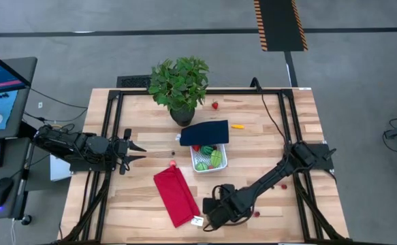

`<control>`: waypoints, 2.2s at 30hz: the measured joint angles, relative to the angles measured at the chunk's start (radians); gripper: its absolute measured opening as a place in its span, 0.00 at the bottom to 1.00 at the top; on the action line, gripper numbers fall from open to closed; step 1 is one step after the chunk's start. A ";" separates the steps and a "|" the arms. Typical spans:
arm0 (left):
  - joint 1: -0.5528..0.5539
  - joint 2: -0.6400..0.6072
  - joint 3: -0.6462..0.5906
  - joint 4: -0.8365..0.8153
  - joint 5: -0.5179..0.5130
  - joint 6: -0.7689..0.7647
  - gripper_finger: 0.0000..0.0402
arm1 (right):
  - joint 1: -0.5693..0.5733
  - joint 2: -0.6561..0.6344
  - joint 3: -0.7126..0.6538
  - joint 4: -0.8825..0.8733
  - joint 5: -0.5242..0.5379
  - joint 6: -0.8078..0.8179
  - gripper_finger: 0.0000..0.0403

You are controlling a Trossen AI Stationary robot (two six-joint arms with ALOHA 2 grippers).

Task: Pick and placing Produce into tupperware
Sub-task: Put the cherry into the bin

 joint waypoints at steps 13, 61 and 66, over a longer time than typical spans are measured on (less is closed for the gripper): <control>0.000 0.000 0.000 0.000 0.000 0.000 0.25 | -0.044 -0.002 0.050 -0.128 0.254 -0.140 0.15; 0.000 0.000 0.000 0.000 0.000 0.000 0.25 | -0.215 -0.006 0.093 -0.250 0.568 -0.291 0.22; 0.000 0.000 0.000 0.000 0.000 0.000 0.25 | -0.215 -0.006 0.108 -0.284 0.565 -0.288 0.34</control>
